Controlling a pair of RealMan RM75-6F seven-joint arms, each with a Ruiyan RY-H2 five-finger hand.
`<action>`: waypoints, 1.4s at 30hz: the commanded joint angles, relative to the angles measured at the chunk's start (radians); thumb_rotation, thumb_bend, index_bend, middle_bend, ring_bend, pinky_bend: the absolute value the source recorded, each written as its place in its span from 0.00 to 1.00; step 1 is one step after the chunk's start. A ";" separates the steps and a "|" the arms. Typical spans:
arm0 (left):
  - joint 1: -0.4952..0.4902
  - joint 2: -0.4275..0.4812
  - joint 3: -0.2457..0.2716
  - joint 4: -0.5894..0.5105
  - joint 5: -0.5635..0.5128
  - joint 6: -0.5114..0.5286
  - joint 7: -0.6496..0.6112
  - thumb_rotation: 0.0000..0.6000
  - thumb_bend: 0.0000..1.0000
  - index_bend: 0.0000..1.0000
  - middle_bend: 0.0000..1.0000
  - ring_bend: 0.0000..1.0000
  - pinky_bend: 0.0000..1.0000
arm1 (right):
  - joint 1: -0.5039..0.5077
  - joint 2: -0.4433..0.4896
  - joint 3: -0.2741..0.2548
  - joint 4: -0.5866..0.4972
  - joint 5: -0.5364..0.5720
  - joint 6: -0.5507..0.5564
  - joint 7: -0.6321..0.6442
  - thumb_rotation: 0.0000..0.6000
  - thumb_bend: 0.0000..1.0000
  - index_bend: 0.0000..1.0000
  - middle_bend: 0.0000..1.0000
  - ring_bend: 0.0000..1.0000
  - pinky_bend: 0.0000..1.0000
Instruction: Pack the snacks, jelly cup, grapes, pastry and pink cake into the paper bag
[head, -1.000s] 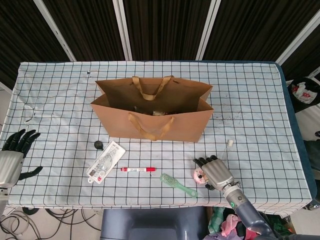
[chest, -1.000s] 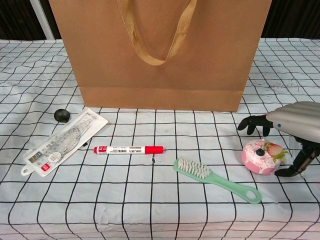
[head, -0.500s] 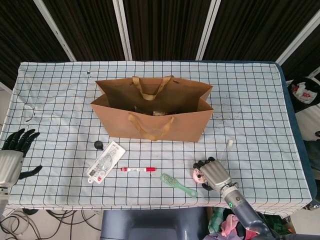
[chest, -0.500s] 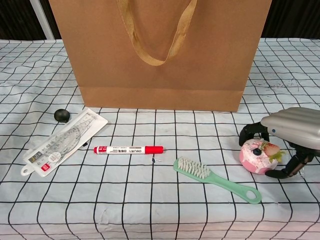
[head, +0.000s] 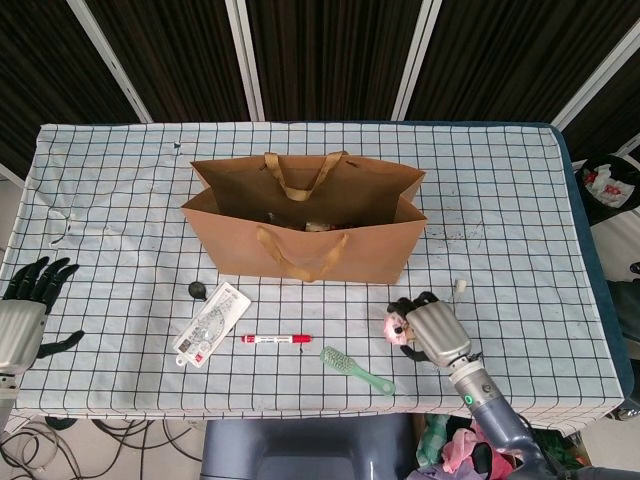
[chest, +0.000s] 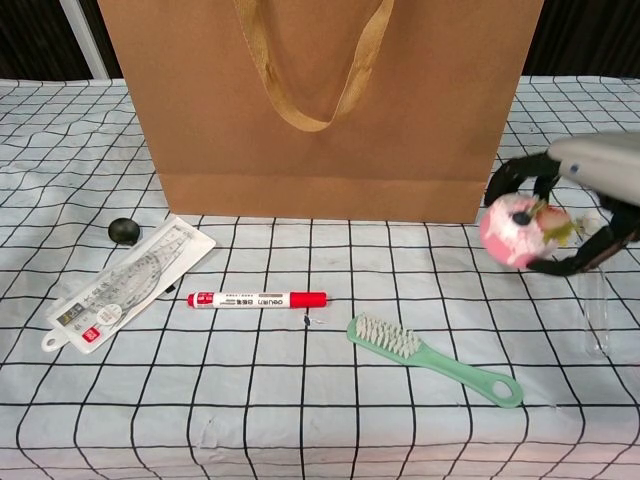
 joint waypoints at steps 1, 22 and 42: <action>0.000 -0.002 0.000 0.001 -0.001 -0.002 0.006 1.00 0.09 0.12 0.08 0.01 0.09 | -0.045 0.084 0.087 -0.055 -0.035 0.139 0.075 1.00 0.37 0.38 0.37 0.42 0.25; -0.004 0.001 0.002 -0.004 -0.006 -0.015 0.007 1.00 0.09 0.12 0.08 0.01 0.09 | 0.149 0.184 0.489 -0.092 0.138 0.163 0.047 1.00 0.36 0.40 0.37 0.42 0.26; -0.006 0.007 -0.005 0.002 -0.016 -0.019 -0.011 1.00 0.09 0.12 0.08 0.01 0.09 | 0.417 0.103 0.449 -0.041 0.502 -0.105 -0.152 1.00 0.11 0.04 0.05 0.17 0.22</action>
